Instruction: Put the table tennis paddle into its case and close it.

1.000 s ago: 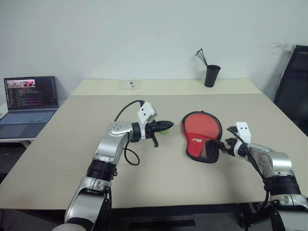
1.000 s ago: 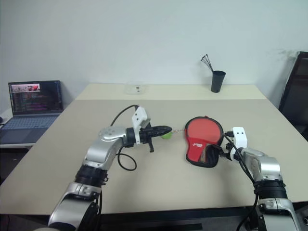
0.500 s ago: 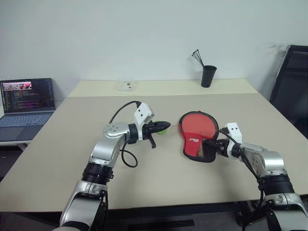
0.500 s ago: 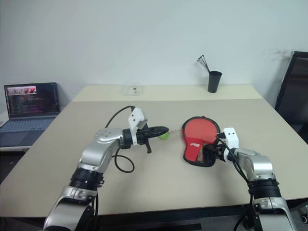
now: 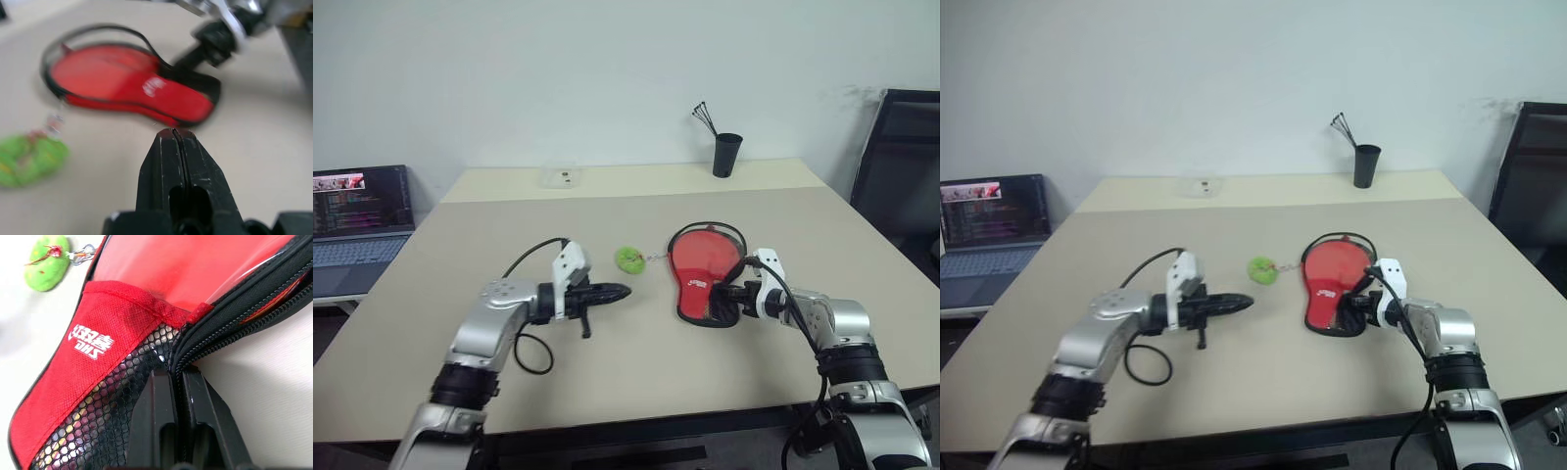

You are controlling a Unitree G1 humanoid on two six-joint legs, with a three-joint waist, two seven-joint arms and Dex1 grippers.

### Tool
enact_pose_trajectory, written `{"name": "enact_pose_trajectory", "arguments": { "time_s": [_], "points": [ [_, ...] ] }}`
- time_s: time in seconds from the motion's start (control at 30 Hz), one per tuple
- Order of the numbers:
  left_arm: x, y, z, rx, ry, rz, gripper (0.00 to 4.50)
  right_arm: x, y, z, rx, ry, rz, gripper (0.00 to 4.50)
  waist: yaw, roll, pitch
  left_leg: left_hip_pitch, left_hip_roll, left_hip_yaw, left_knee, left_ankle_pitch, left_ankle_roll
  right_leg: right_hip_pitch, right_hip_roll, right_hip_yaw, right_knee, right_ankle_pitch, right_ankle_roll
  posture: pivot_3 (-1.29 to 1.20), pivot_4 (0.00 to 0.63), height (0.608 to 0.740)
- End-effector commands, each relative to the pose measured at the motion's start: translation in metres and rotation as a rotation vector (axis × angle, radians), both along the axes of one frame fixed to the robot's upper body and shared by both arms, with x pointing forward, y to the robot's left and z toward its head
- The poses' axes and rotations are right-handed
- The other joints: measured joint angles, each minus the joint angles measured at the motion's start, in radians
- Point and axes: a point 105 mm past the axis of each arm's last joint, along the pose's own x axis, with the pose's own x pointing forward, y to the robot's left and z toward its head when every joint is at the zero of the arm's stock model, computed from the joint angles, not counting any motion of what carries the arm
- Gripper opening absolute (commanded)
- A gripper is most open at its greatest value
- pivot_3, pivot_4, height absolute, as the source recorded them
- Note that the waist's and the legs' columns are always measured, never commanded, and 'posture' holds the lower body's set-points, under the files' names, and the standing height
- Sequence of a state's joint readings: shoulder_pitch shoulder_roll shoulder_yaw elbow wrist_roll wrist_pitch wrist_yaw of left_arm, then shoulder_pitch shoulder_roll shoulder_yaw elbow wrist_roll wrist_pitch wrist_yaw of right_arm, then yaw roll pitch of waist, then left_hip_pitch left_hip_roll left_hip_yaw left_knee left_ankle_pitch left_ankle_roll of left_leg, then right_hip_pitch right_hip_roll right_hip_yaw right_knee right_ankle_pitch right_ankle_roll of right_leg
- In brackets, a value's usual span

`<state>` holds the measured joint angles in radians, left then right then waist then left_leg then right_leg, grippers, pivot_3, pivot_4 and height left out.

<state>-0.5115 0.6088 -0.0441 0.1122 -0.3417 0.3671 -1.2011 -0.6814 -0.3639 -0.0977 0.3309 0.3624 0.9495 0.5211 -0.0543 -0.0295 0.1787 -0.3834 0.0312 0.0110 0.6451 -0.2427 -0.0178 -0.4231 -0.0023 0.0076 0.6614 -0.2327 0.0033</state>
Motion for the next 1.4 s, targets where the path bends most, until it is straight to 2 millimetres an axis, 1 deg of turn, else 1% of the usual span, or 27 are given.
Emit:
{"name": "enact_pose_trajectory", "arguments": {
  "time_s": [0.03,0.1,0.17,0.3,0.4,0.53,0.63,0.73,0.8,0.87,1.07,1.13,1.2,1.3,1.4],
  "points": [
    [-0.025,0.011,0.007,0.014,0.014,-0.085,0.00,-0.009,0.034,0.014,0.079,-0.007,0.125,0.02,-0.003,0.000,0.000,0.000,0.000,0.000,0.000,0.000,0.000,0.000,0.000,0.000,0.000,0.000,0.000,0.00,0.150,0.740],
    [-0.037,0.016,0.001,0.037,0.044,-0.104,0.00,-0.014,0.045,0.016,0.090,-0.001,0.161,0.02,-0.006,0.000,0.000,0.000,0.000,0.001,-0.001,0.000,0.000,-0.001,0.000,0.002,0.000,0.000,0.000,0.00,0.150,0.740],
    [-0.043,0.019,0.000,0.037,0.054,-0.109,0.00,-0.018,0.054,0.018,0.102,0.006,0.188,0.02,-0.004,0.000,0.000,0.000,0.000,0.000,-0.001,0.000,0.000,-0.001,0.000,0.001,0.000,0.000,0.000,0.00,0.150,0.740],
    [-0.051,0.021,0.001,0.025,0.061,-0.106,0.00,-0.029,0.068,0.020,0.120,0.019,0.235,0.02,-0.002,0.000,0.000,0.000,0.000,0.000,0.000,0.000,0.000,-0.001,0.000,0.001,0.000,0.000,0.000,0.00,0.150,0.740],
    [-0.059,0.022,-0.001,0.028,0.068,-0.125,0.00,-0.041,0.074,0.017,0.125,0.041,0.266,0.02,0.001,0.000,0.000,-0.001,0.000,0.000,-0.001,0.000,0.000,-0.001,0.000,0.001,-0.001,0.000,0.000,0.00,0.150,0.740],
    [-0.068,0.024,-0.004,0.039,0.078,-0.150,0.00,-0.062,0.078,0.012,0.127,0.074,0.288,0.02,0.002,0.000,0.000,-0.002,0.000,0.001,-0.001,-0.001,0.000,-0.001,-0.001,0.001,-0.002,0.000,0.000,0.00,0.150,0.740],
    [-0.076,0.024,-0.007,0.048,0.096,-0.180,0.00,-0.083,0.081,0.006,0.131,0.109,0.305,0.02,0.002,0.000,0.000,-0.002,0.000,0.000,-0.001,-0.001,0.000,-0.002,-0.001,0.001,-0.003,-0.001,0.000,0.00,0.150,0.740],
    [-0.080,0.024,-0.008,0.051,0.103,-0.194,0.00,-0.098,0.083,0.001,0.137,0.136,0.308,0.02,0.002,0.000,0.000,-0.002,0.001,0.000,-0.001,-0.001,0.000,-0.002,-0.001,0.001,-0.003,-0.001,0.000,0.00,0.150,0.740],
    [-0.081,0.023,-0.008,0.054,0.106,-0.204,0.00,-0.109,0.080,-0.004,0.133,0.158,0.303,0.02,0.002,0.000,0.000,-0.002,0.000,0.001,-0.001,-0.001,0.000,-0.002,-0.001,0.001,-0.003,-0.001,0.000,0.00,0.150,0.740],
    [-0.082,0.023,-0.009,0.055,0.107,-0.209,0.00,-0.116,0.075,-0.006,0.125,0.173,0.293,0.02,0.007,0.000,0.000,-0.002,0.000,0.000,-0.002,-0.001,0.000,-0.002,-0.001,0.000,-0.003,-0.001,-0.001,0.00,0.150,0.740],
    [-0.081,0.023,-0.009,0.058,0.110,-0.209,0.00,-0.124,0.053,-0.012,0.093,0.202,0.242,0.02,0.014,0.000,0.000,-0.002,0.000,0.000,-0.002,-0.002,-0.001,-0.002,-0.001,0.000,-0.004,-0.002,-0.001,0.00,0.150,0.740],
    [-0.080,0.023,-0.010,0.060,0.110,-0.208,0.00,-0.125,0.050,-0.012,0.091,0.206,0.233,0.02,0.018,0.000,0.000,-0.002,0.000,0.000,-0.002,-0.002,-0.001,-0.002,-0.001,0.000,-0.004,-0.002,-0.001,0.00,0.150,0.740],
    [-0.079,0.022,-0.010,0.059,0.109,-0.205,0.00,-0.126,0.051,-0.012,0.096,0.207,0.230,0.02,0.020,0.000,0.000,-0.002,0.000,0.000,-0.002,-0.002,-0.001,-0.002,-0.001,0.000,-0.004,-0.002,-0.001,0.00,0.150,0.740],
    [-0.077,0.021,-0.011,0.059,0.105,-0.203,0.00,-0.124,0.061,-0.011,0.127,0.212,0.231,0.02,0.020,0.000,0.000,-0.002,0.000,0.000,-0.002,-0.002,-0.001,-0.002,-0.001,0.000,-0.004,-0.002,-0.001,0.00,0.150,0.740],
    [-0.077,0.021,-0.011,0.059,0.102,-0.200,0.00,-0.124,0.067,-0.011,0.151,0.221,0.224,0.02,0.020,0.000,0.000,-0.002,0.000,0.000,-0.002,-0.002,-0.001,-0.002,-0.001,0.000,-0.004,-0.002,-0.001,0.00,0.150,0.740]
  ]
}}
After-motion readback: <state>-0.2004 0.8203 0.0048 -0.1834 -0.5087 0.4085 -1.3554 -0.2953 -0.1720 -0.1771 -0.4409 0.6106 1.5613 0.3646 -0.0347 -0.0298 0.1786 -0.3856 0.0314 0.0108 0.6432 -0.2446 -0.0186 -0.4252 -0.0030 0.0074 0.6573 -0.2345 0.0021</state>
